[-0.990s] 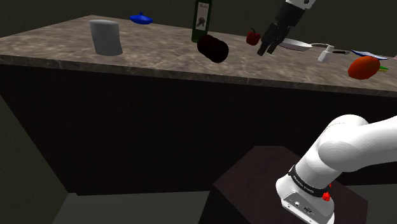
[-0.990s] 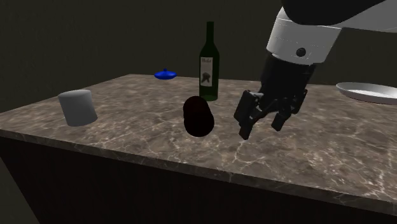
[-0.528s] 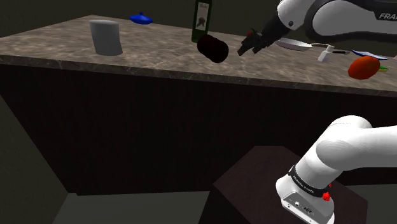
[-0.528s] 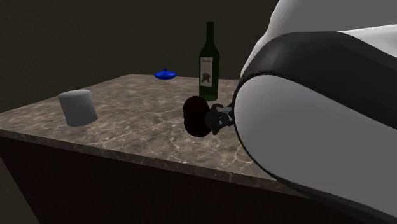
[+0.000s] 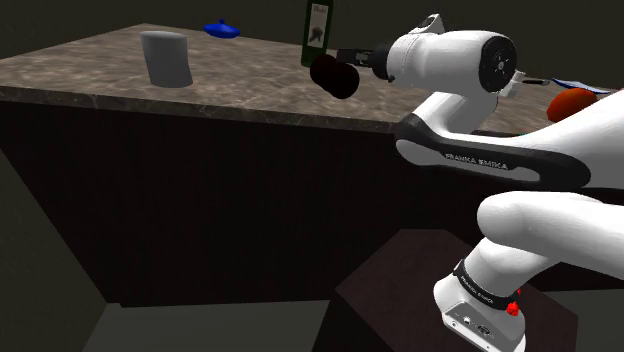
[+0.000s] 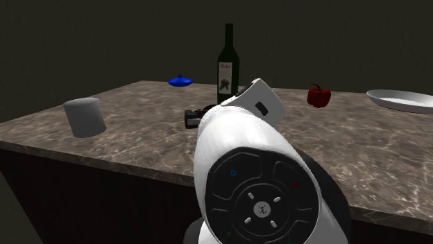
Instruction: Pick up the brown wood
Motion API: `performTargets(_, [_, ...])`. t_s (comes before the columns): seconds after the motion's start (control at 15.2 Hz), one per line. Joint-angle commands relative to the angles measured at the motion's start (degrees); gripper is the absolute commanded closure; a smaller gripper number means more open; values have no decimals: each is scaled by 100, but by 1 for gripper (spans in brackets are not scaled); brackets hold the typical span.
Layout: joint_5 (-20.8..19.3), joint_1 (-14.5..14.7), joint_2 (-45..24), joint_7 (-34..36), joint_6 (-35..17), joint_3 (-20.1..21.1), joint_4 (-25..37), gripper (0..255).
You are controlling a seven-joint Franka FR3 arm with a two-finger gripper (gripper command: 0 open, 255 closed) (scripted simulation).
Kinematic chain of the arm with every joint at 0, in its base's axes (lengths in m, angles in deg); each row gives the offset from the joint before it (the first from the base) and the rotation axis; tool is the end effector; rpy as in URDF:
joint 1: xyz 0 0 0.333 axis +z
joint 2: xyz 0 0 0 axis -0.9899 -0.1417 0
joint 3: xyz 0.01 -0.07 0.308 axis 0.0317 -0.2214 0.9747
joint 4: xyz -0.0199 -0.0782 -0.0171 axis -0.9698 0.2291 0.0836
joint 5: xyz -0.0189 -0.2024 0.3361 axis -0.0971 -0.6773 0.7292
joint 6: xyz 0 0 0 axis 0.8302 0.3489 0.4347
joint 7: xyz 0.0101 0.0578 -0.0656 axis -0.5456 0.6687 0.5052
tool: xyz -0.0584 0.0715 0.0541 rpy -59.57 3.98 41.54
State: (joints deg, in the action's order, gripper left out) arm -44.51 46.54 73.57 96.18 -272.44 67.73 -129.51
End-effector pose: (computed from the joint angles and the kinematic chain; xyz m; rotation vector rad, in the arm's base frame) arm 0.3429 0.1166 0.5461 2.2746 -0.4331 1.8713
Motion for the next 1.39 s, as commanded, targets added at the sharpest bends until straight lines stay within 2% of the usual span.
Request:
performTargets(0.0, [133,-381,128,320,-459,437,-119,0])
performTargets(0.33, [251,-549,165,550,-787,838,-356,0])
performTargets(0.53, [265,-570,169,578,-825,887,-381,0])
performTargets(0.59, [263,-572,164,574,-833,882,-383,255])
performTargets(1.19, [266,-570,169,577,-825,887,-381,255])
performTargets(1.32, [218,-498,155,480,-693,719,-291,255])
